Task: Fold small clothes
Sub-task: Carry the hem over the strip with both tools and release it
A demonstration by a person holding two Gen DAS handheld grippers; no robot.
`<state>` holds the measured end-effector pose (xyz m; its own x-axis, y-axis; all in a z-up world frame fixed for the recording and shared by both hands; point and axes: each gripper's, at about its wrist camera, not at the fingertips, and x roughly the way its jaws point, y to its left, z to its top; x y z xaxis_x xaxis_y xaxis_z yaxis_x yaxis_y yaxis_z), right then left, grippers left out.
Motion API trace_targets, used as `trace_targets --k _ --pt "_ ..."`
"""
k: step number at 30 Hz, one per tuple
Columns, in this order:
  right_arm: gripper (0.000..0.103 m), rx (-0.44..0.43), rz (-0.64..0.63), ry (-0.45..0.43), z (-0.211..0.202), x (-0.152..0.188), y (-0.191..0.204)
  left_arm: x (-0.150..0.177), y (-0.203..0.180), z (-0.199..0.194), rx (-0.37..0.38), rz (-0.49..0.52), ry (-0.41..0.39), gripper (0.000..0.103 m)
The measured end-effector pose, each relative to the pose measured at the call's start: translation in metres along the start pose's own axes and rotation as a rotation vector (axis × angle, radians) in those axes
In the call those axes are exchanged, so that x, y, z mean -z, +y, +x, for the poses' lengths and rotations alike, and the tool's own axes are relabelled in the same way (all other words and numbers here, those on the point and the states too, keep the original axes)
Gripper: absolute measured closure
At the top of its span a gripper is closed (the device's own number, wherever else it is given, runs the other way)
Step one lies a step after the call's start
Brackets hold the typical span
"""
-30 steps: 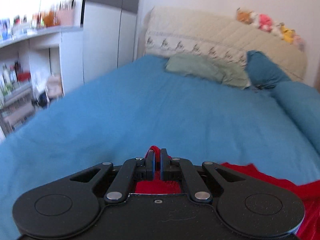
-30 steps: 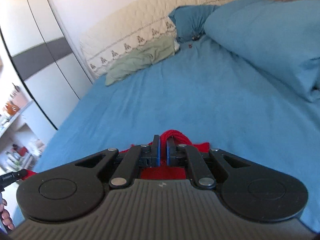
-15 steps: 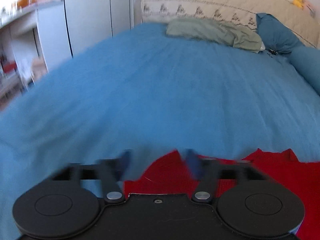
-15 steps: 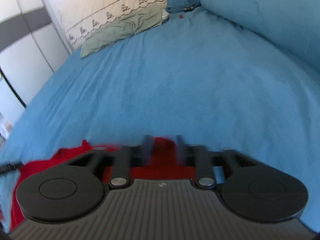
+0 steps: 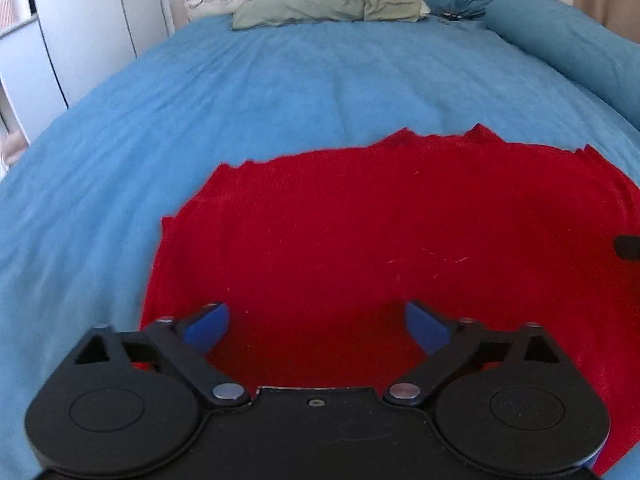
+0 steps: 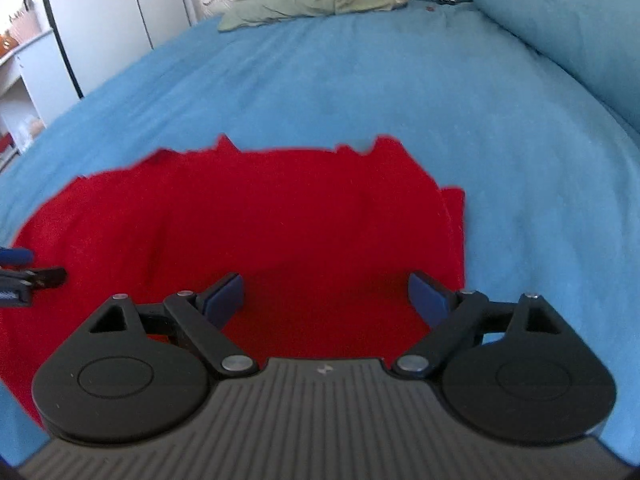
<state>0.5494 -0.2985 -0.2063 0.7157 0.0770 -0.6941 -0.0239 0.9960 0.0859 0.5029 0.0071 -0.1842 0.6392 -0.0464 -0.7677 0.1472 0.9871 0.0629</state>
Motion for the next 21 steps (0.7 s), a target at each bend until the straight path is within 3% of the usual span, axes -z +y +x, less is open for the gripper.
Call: trace_targets --k 3,8,10,15,18,21 --pt "0.0 0.031 -0.04 -0.012 0.006 0.004 0.004 -0.002 0.001 -0.001 0.0 -0.003 0.007 0.0" --pt "0.0 0.014 -0.032 0.01 -0.002 -0.005 0.0 -0.01 -0.006 -0.013 -0.038 0.027 0.004 0.0" --pt "0.0 -0.007 -0.082 0.0 -0.018 -0.013 0.002 -0.013 -0.009 -0.025 -0.032 0.049 -0.018 0.001" --pt "0.0 -0.003 -0.203 -0.076 -0.082 -0.036 -0.004 -0.038 -0.034 -0.085 -0.021 0.124 -0.165 0.0" --pt "0.0 -0.002 -0.203 -0.048 -0.116 -0.04 -0.012 -0.045 -0.056 -0.111 0.031 0.131 -0.161 0.0" --pt "0.0 -0.007 -0.101 -0.012 -0.139 -0.028 -0.026 -0.037 -0.084 -0.121 0.089 0.127 -0.127 0.0"
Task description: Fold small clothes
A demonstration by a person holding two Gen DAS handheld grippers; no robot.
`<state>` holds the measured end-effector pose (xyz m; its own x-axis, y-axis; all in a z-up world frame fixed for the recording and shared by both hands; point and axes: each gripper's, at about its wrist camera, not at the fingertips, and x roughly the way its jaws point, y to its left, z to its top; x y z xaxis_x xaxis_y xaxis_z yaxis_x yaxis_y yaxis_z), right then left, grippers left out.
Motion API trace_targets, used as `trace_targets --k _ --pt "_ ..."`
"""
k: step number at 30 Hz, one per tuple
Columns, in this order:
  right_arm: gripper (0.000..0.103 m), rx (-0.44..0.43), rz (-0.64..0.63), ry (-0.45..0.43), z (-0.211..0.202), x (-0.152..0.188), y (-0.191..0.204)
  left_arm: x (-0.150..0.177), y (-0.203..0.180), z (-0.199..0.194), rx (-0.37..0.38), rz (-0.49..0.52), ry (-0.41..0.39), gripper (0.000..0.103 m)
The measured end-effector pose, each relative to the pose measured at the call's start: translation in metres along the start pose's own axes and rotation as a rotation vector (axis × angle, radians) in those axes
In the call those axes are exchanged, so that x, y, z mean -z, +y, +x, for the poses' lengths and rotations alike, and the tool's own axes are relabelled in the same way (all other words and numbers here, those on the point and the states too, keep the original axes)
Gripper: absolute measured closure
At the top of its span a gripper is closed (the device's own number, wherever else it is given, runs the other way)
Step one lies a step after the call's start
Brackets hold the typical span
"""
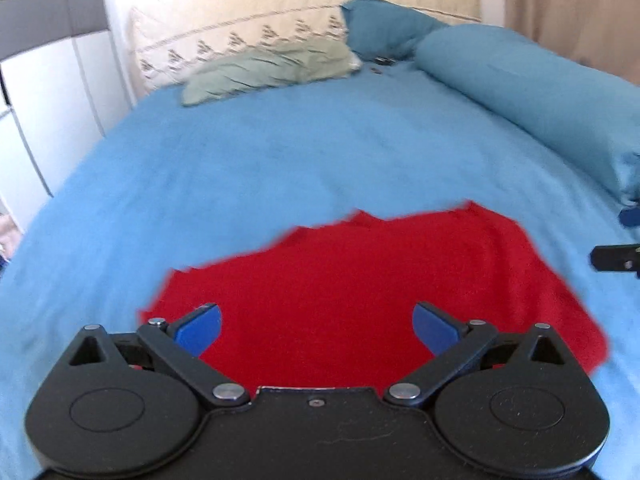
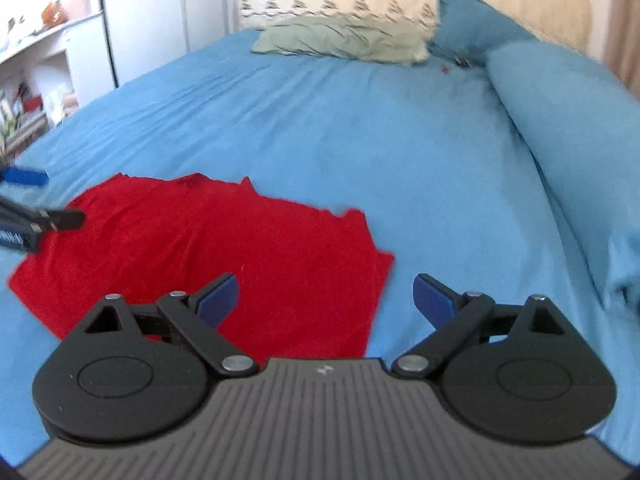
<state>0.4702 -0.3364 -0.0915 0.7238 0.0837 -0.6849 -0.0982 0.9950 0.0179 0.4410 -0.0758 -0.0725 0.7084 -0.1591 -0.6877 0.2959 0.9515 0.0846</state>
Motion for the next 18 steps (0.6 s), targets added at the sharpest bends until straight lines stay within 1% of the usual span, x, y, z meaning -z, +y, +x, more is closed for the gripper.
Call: trace_targets --k 2,5,8,11,15,18 --pt "0.0 0.004 0.091 0.021 -0.009 0.018 -0.006 0.007 -0.019 0.003 0.026 0.0 0.027 0.0" --pt "0.0 0.025 0.234 0.05 -0.011 0.047 -0.011 0.021 -0.044 0.01 0.037 0.002 0.05 0.0" --pt "0.0 0.033 0.336 0.055 -0.009 0.078 -0.014 0.034 -0.062 0.02 0.047 -0.007 0.068 0.0" --pt "0.001 0.024 0.38 0.065 0.001 0.1 -0.013 0.043 -0.07 0.029 0.053 0.0 0.083 0.0" --pt "0.015 -0.005 0.461 0.073 0.021 0.118 -0.021 0.045 -0.073 0.048 0.028 0.02 0.091 0.0" --pt "0.016 -0.013 0.472 0.045 0.03 0.121 -0.026 0.043 -0.065 0.056 0.016 0.003 0.096 0.0"
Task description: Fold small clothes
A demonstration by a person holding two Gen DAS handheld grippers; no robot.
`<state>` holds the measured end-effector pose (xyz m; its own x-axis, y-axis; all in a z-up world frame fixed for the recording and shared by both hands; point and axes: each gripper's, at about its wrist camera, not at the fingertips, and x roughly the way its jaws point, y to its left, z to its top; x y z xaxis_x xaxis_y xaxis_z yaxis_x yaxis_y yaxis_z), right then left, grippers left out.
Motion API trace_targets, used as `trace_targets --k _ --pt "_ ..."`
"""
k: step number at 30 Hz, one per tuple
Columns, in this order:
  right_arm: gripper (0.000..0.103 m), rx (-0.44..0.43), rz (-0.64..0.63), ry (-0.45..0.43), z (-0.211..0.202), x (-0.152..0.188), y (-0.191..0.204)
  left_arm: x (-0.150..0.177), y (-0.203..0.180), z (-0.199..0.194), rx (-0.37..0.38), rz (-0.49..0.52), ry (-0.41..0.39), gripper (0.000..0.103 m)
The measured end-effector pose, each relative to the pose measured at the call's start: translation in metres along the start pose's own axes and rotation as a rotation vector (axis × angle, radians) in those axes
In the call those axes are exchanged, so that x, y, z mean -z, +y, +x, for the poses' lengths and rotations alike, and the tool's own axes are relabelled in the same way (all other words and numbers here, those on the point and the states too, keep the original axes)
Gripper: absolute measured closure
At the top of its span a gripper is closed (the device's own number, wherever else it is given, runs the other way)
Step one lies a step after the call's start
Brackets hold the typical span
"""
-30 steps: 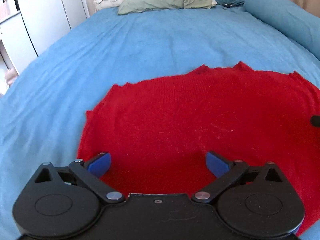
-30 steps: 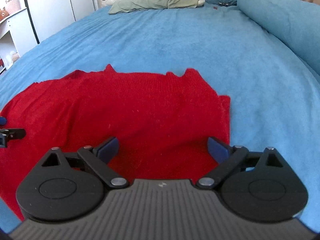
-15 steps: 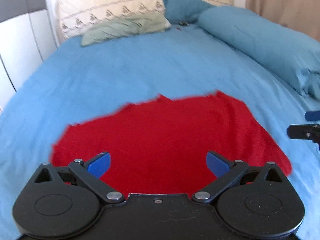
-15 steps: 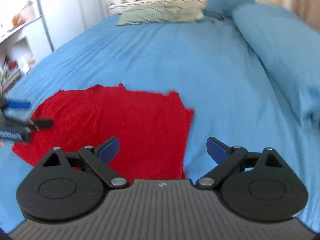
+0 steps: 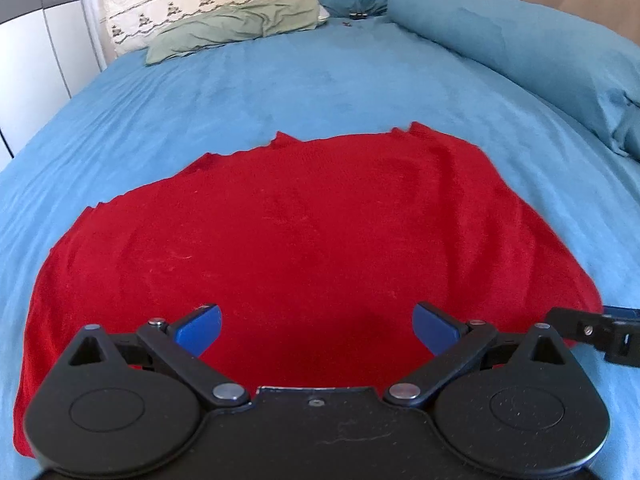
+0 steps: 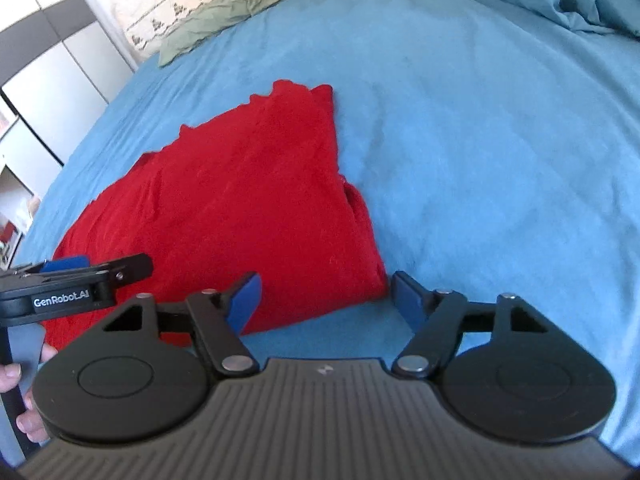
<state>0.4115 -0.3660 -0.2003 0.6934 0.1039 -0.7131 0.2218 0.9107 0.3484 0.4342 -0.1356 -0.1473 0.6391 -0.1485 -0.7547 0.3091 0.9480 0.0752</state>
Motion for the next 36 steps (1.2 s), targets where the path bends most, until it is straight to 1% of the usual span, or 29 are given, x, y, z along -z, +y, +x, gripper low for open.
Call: trace_targets --k 3,5,8,10,11,13,14,15,16,17,19,21,23,25,28,30,32,33,34,36 --pt "0.016 -0.016 -0.05 -0.008 0.011 -0.009 -0.001 -0.002 0.006 0.006 -0.018 0.003 0.004 0.0" --pt "0.016 -0.047 -0.082 0.009 0.022 -0.02 -0.001 -0.002 0.011 0.009 -0.022 0.008 0.004 0.0" --pt "0.02 -0.097 -0.112 0.043 0.036 -0.033 0.0 -0.003 0.018 0.015 -0.044 0.01 0.005 0.0" --pt "0.025 -0.111 -0.133 0.06 0.041 -0.038 0.003 -0.001 0.024 0.022 -0.055 -0.005 0.029 0.0" --pt "0.029 -0.108 -0.14 0.065 0.042 -0.039 0.006 0.001 0.026 0.025 -0.05 -0.019 0.05 0.0" --pt "0.042 -0.098 -0.154 0.074 0.043 -0.041 0.01 0.005 0.027 0.03 -0.043 -0.034 0.065 0.0" --pt "0.056 -0.09 -0.157 0.082 0.043 -0.042 0.011 0.006 0.027 0.032 -0.044 -0.034 0.067 0.0" --pt "0.065 -0.084 -0.156 0.089 0.042 -0.043 0.013 0.006 0.026 0.033 -0.045 -0.035 0.072 0.0" --pt "0.069 -0.078 -0.155 0.092 0.041 -0.045 0.016 0.006 0.027 0.035 -0.045 -0.037 0.078 0.0" --pt "0.076 -0.066 -0.161 0.097 0.04 -0.047 0.02 0.006 0.027 0.037 -0.043 -0.042 0.086 0.0" --pt "0.079 -0.041 -0.176 0.1 0.037 -0.053 0.031 0.003 0.029 0.039 -0.035 -0.043 0.101 0.0" --pt "0.079 -0.036 -0.176 0.09 0.028 -0.063 0.046 0.001 0.032 0.038 -0.021 -0.05 0.114 0.0" --pt "0.08 -0.037 -0.174 0.067 0.018 -0.075 0.065 -0.002 0.035 0.035 -0.006 -0.048 0.124 0.0" --pt "0.08 -0.066 -0.189 0.034 0.006 -0.091 0.095 -0.004 0.043 0.028 -0.008 -0.05 0.126 0.0" --pt "0.08 -0.149 -0.238 0.005 -0.004 -0.106 0.15 -0.005 0.072 0.008 -0.019 -0.07 0.113 0.0" --pt "0.08 -0.238 -0.293 0.002 -0.004 -0.109 0.198 -0.002 0.098 -0.005 -0.032 -0.077 0.113 0.0" --pt "0.08 -0.323 -0.354 0.012 0.0 -0.104 0.242 0.005 0.127 -0.018 -0.06 -0.087 0.114 0.0" --pt "0.08 -0.371 -0.394 0.034 0.007 -0.096 0.267 0.012 0.144 -0.024 -0.074 -0.097 0.115 0.0" --pt "0.08 -0.404 -0.442 0.063 0.018 -0.085 0.291 0.019 0.159 -0.028 -0.084 -0.109 0.119 0.0" --pt "0.081 -0.447 -0.5 0.128 0.044 -0.058 0.325 0.037 0.186 -0.032 -0.108 -0.135 0.14 0.0"
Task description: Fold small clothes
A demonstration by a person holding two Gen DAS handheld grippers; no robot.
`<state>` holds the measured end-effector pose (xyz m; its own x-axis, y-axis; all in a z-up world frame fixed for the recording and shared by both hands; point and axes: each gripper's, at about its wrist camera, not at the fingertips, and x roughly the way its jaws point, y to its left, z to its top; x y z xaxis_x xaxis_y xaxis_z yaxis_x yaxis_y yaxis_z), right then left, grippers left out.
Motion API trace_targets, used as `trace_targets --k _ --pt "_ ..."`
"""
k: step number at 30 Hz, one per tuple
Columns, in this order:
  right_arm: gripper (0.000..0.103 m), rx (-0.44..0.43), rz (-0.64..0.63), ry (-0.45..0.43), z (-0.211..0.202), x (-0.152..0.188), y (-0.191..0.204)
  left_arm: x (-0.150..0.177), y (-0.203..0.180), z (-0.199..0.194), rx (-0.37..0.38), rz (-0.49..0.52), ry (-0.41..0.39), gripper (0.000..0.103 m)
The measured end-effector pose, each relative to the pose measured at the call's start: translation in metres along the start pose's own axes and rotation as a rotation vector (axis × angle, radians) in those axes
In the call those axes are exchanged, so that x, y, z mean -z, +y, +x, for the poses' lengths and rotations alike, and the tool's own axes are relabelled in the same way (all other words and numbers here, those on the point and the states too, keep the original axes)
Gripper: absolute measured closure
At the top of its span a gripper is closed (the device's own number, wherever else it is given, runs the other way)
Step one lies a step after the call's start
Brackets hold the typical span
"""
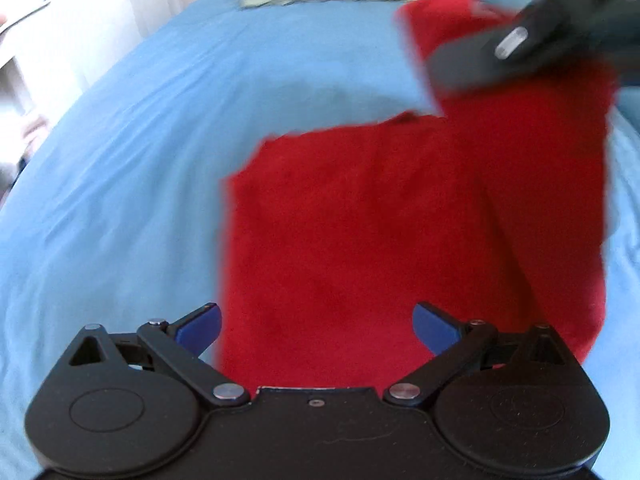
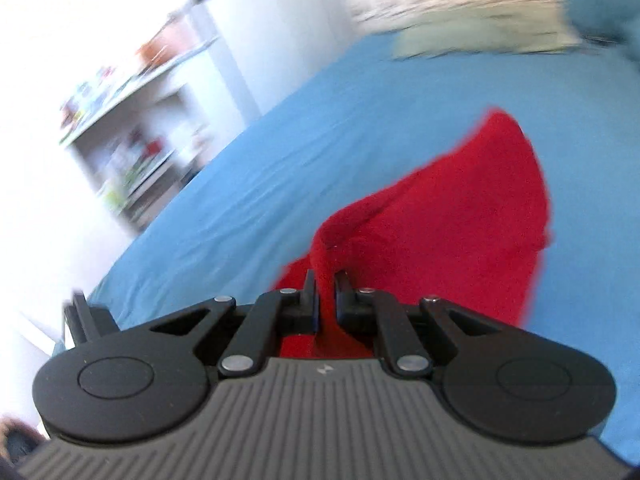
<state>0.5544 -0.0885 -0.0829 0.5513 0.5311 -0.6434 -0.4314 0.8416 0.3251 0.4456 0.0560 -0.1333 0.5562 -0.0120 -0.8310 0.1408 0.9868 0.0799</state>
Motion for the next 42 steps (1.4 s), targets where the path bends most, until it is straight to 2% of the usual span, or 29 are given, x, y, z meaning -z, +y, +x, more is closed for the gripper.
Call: trace_targets --k 3,5,8,10,11,12,14,16,17,19,22,25,27,28,29,31,33,34,35,36,38,40,42 --pt "0.081 -0.041 -0.017 0.129 0.065 0.026 0.025 0.025 0.03 0.009 -0.021 -0.028 0.046 0.0" --pt "0.081 -0.028 -0.031 0.186 0.091 0.042 0.033 0.041 0.041 0.012 -0.016 -0.046 0.059 0.0" --pt "0.08 -0.026 -0.043 0.198 0.099 0.051 0.036 0.054 0.049 0.008 0.016 -0.066 0.051 0.0" --pt "0.072 -0.064 -0.028 0.189 0.091 0.047 0.032 0.055 0.047 0.003 0.011 -0.052 0.037 0.0" --pt "0.056 -0.08 -0.024 0.184 0.087 0.042 0.03 0.052 0.044 -0.001 0.01 -0.042 0.025 0.0" --pt "0.033 -0.091 -0.026 0.158 0.076 0.037 0.029 0.05 0.041 -0.006 0.016 -0.038 0.012 0.0" --pt "0.014 -0.079 -0.039 0.07 0.048 0.028 0.028 0.047 0.038 -0.021 0.05 -0.036 -0.025 0.0" --pt "0.009 -0.05 -0.039 -0.006 0.015 0.024 0.017 0.043 0.033 -0.035 0.096 -0.031 -0.057 0.0" --pt "0.007 0.006 -0.039 -0.026 -0.002 0.022 0.01 0.042 0.03 -0.039 0.12 -0.03 -0.063 0.0" --pt "0.007 0.077 -0.026 -0.037 -0.022 0.027 -0.006 0.039 0.022 -0.04 0.189 -0.039 -0.044 0.0" --pt "0.006 0.14 0.034 0.007 -0.042 0.053 -0.035 0.038 0.016 -0.027 0.203 -0.085 0.0 0.004" --pt "0.006 0.198 0.031 0.064 -0.049 0.087 -0.047 0.039 0.026 -0.016 0.203 -0.197 0.026 0.018" --pt "0.006 0.214 0.012 0.099 -0.049 0.11 -0.043 0.041 0.034 -0.016 0.201 -0.269 0.01 0.029" --pt "0.006 0.216 0.004 0.117 -0.046 0.12 -0.039 0.041 0.037 -0.016 0.198 -0.288 0.0 0.034" --pt "0.006 0.219 0.001 0.139 -0.043 0.131 -0.035 0.039 0.038 -0.015 0.19 -0.303 -0.01 0.044" --pt "0.006 0.228 0.006 0.152 -0.038 0.146 -0.031 0.032 0.042 -0.013 0.186 -0.32 -0.014 0.052" --pt "0.008 0.286 0.008 0.136 -0.034 0.156 -0.026 0.03 0.042 -0.013 0.195 -0.327 -0.014 0.068" --pt "0.009 0.313 0.014 0.133 -0.032 0.159 -0.025 0.029 0.042 -0.013 0.195 -0.323 -0.014 0.072" --pt "0.01 0.331 0.024 0.129 -0.03 0.164 -0.029 0.028 0.042 -0.014 0.193 -0.316 -0.015 0.08" --pt "0.016 0.349 0.034 0.122 -0.025 0.163 -0.028 0.027 0.042 -0.015 0.19 -0.309 -0.019 0.085" --pt "0.021 0.368 0.066 0.093 -0.025 0.162 -0.03 0.027 0.038 -0.015 0.188 -0.301 -0.033 0.091" --pt "0.027 0.404 0.078 0.063 -0.025 0.158 -0.027 0.028 0.039 -0.02 0.178 -0.299 -0.059 0.094" --pt "0.043 0.432 0.064 0.051 -0.019 0.15 -0.02 0.028 0.043 -0.031 0.185 -0.308 -0.087 0.095"
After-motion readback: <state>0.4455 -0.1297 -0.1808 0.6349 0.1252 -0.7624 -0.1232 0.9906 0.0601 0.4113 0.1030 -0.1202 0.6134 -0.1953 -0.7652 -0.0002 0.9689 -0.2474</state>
